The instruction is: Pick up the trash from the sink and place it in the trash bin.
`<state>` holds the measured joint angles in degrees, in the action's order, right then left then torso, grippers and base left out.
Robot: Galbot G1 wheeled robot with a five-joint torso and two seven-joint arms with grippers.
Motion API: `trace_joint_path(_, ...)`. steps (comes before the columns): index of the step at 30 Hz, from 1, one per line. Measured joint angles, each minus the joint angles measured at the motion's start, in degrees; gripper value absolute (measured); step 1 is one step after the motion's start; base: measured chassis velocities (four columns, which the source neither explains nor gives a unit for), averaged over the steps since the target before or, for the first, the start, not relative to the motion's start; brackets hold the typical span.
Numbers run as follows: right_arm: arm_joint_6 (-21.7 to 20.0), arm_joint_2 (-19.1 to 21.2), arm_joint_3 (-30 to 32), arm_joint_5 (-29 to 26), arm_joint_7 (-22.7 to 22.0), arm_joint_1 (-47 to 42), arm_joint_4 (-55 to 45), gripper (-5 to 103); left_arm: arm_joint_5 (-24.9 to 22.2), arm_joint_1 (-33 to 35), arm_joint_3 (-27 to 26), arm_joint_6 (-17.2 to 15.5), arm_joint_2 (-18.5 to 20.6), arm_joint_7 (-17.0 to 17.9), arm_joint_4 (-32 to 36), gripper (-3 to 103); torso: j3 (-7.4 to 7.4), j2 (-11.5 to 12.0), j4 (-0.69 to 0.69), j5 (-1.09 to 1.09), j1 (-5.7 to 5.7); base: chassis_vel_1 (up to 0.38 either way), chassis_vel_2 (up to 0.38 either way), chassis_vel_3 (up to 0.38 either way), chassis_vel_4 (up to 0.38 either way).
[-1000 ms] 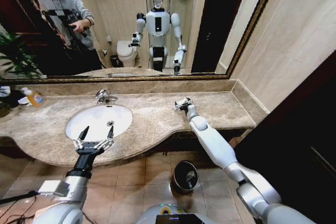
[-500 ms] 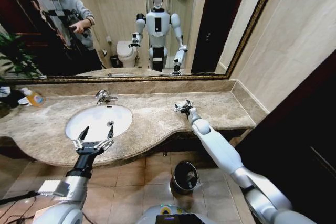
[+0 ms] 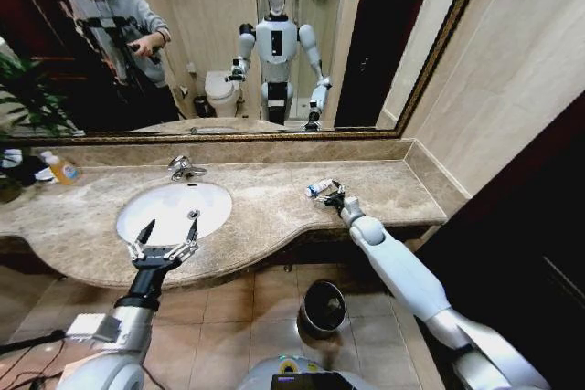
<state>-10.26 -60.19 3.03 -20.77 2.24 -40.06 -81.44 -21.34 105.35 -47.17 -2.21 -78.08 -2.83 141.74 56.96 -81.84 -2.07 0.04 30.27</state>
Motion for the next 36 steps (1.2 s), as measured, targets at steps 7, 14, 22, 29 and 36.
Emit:
trace_joint_path(7, 1.98, 2.20, 0.99, 0.49, 1.53, -0.73, -2.93, 100, 0.00, -0.01, -0.01, 0.01, -0.01, 0.03, 0.01, 100, -0.05, -0.01, -0.03, -0.02, -0.03, 0.000, 0.000, 0.000, 0.000)
trace_joint_path(14, 4.14, 0.91, -0.02, -6.92, 3.32, 3.64, -0.15, 100, 0.00, -0.01, -0.01, 0.00, 0.00, 0.03, 0.01, 100, -0.06, -0.03, -0.05, -0.02, -0.04, 0.000, 0.000, 0.000, 0.000)
trace_joint_path(22, -0.91, -1.43, 0.09, -17.12, 11.97, 9.90, 7.71, 100, 0.00, -0.02, -0.01, 0.00, 0.00, 0.03, 0.01, 100, -0.06, -0.04, -0.05, -0.04, -0.04, 0.000, 0.000, 0.000, 0.000)
trace_joint_path(29, 1.91, -3.71, 0.01, -11.78, 14.00, 12.82, 14.41, 100, 0.00, -0.02, -0.01, 0.00, -0.01, 0.03, 0.01, 100, -0.06, -0.04, -0.05, -0.04, -0.04, 0.000, 0.000, 0.000, 0.000)
trace_joint_path(36, 4.86, -4.28, -0.79, -8.77, 15.33, 15.91, 20.13, 100, 0.00, -0.01, -0.01, 0.00, -0.01, 0.03, 0.01, 100, -0.06, -0.05, -0.04, -0.04, -0.05, 0.000, 0.000, 0.000, 0.000)
